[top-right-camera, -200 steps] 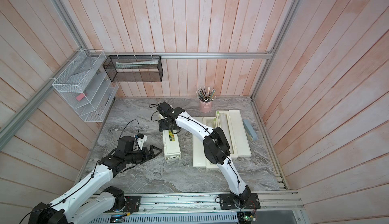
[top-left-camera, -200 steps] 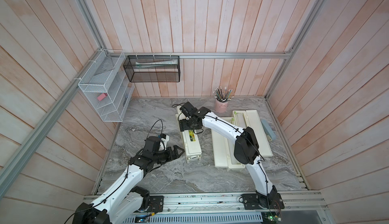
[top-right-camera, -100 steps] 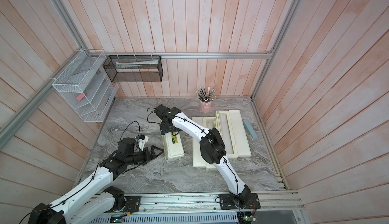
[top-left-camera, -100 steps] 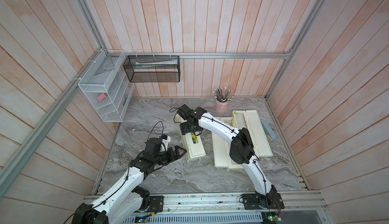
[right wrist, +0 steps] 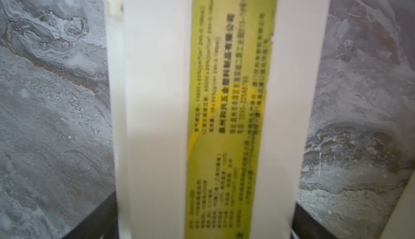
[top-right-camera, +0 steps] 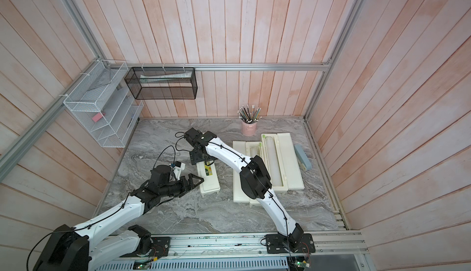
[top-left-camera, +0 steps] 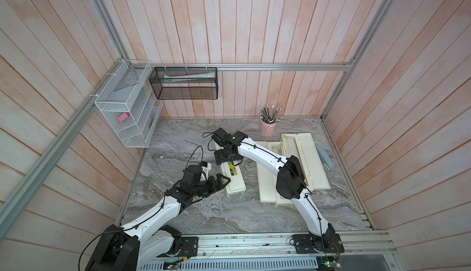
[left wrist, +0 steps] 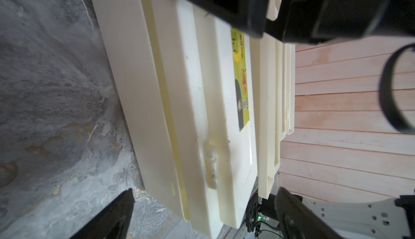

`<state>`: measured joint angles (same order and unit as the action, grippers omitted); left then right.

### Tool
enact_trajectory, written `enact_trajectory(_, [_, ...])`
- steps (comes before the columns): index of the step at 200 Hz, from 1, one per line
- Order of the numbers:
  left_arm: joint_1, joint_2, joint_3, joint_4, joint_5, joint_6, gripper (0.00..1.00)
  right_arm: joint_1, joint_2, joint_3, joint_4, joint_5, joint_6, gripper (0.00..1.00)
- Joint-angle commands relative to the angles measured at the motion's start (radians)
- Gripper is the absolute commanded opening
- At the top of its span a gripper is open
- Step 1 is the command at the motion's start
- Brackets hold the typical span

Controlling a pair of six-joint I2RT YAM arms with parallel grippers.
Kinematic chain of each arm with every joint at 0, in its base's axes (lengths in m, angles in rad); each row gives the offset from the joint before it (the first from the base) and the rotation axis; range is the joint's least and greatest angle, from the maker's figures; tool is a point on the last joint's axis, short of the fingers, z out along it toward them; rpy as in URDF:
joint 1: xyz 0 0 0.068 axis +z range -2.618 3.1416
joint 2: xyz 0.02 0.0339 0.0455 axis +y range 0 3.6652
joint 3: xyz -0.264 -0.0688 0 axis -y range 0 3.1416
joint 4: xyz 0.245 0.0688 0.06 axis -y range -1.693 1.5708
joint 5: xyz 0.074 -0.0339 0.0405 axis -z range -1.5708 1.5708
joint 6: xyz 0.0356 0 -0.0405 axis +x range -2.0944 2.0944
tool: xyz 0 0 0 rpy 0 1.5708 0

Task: Put plastic wrap rolls into dispensers
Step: Close the lid on the plastic wrap cutting box.

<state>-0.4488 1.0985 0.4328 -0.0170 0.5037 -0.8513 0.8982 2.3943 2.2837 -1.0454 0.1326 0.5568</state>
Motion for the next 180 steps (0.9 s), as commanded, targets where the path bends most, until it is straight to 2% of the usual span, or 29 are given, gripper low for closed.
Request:
enact_trajectory(1, [-0.007, 0.045, 0.020, 0.058, -0.031, 0.003, 1.00, 0.003, 0.048, 0.068, -0.013, -0.011, 0.016, 0.93])
enact_trajectory(90, [-0.025, 0.208, 0.049, 0.122, -0.056, 0.011, 1.00, 0.001, 0.068, 0.114, -0.016, -0.057, 0.014, 0.98])
enact_trajectory(141, [-0.025, 0.281, 0.053, 0.020, -0.086, 0.010, 0.82, -0.013, 0.048, 0.091, 0.019, -0.083, 0.009, 0.98])
enact_trajectory(180, [-0.025, 0.302, 0.005, 0.035, -0.084, -0.017, 0.73, -0.031, 0.024, 0.079, 0.026, -0.070, 0.002, 0.98])
